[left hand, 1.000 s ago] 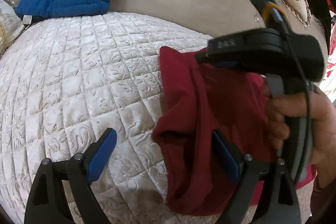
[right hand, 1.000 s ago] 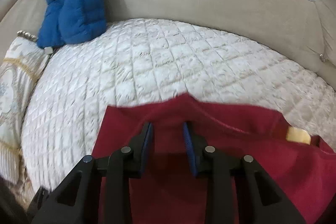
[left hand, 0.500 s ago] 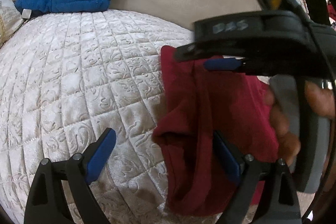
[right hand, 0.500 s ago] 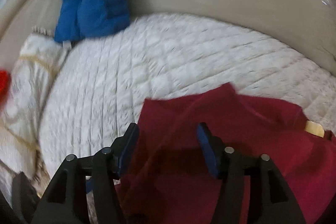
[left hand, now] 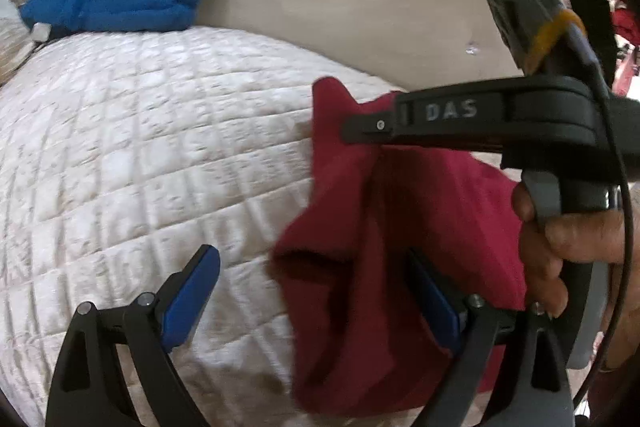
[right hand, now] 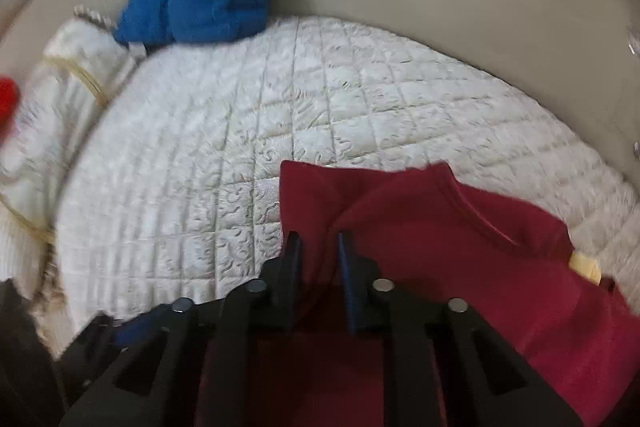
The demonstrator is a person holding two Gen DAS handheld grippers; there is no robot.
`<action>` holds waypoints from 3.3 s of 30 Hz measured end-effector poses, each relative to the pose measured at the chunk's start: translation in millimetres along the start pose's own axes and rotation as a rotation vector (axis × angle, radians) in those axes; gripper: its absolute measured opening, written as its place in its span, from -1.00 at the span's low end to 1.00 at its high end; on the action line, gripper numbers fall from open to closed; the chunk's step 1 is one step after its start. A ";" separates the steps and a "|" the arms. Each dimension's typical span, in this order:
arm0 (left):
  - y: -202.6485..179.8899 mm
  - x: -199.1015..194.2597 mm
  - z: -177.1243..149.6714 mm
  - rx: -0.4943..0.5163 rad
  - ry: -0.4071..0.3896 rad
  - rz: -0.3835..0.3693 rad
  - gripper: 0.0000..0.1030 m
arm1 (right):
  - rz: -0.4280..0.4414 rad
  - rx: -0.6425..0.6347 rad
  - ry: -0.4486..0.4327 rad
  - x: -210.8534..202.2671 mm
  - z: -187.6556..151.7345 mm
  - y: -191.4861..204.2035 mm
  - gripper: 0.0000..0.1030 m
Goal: Fold small clothes
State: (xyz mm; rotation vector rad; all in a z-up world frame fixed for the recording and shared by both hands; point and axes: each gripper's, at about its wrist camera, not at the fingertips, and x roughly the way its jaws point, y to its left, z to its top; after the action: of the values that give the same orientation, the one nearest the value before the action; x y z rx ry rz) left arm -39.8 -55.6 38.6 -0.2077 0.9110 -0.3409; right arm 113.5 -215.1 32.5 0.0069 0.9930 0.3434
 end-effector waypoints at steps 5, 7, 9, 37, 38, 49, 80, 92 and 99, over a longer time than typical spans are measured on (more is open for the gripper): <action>-18.5 2.4 -3.3 0.057 0.003 -0.007 0.47 | 0.072 0.069 -0.046 -21.5 -10.6 -18.6 -1.00; -18.8 4.5 -3.8 0.057 0.009 0.003 0.41 | 0.079 0.081 -0.046 -23.8 -12.6 -22.1 -1.00; -15.5 4.1 -3.8 0.032 0.011 -0.006 0.37 | 0.078 0.085 -0.048 -24.1 -14.3 -22.1 -1.00; -0.5 -7.1 11.8 0.005 -0.038 -0.091 -0.29 | 0.077 0.170 0.007 -35.2 4.5 -32.4 -0.21; -0.1 -8.1 12.3 0.008 -0.040 -0.092 -0.29 | 0.077 0.171 0.024 -29.3 9.0 -29.5 -0.19; -7.0 -4.3 12.8 0.027 -0.038 -0.085 -0.29 | -0.026 -0.022 0.208 26.2 20.9 11.2 -0.04; -21.9 31.6 15.6 0.047 0.022 -0.031 0.43 | 0.095 0.094 0.041 0.8 -7.9 -22.8 -0.89; -18.3 40.7 20.5 0.036 0.026 -0.039 0.36 | 0.099 0.093 0.028 1.4 -11.7 -23.8 -0.89; -18.0 37.2 20.6 0.038 0.022 -0.039 0.29 | 0.095 0.103 0.020 0.6 -12.6 -23.6 -0.89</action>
State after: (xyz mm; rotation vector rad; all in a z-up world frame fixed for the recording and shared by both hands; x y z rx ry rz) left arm -5.9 -85.6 29.2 -0.1875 0.9221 -0.3973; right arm 110.0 -239.1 21.3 0.1452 1.0310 0.3796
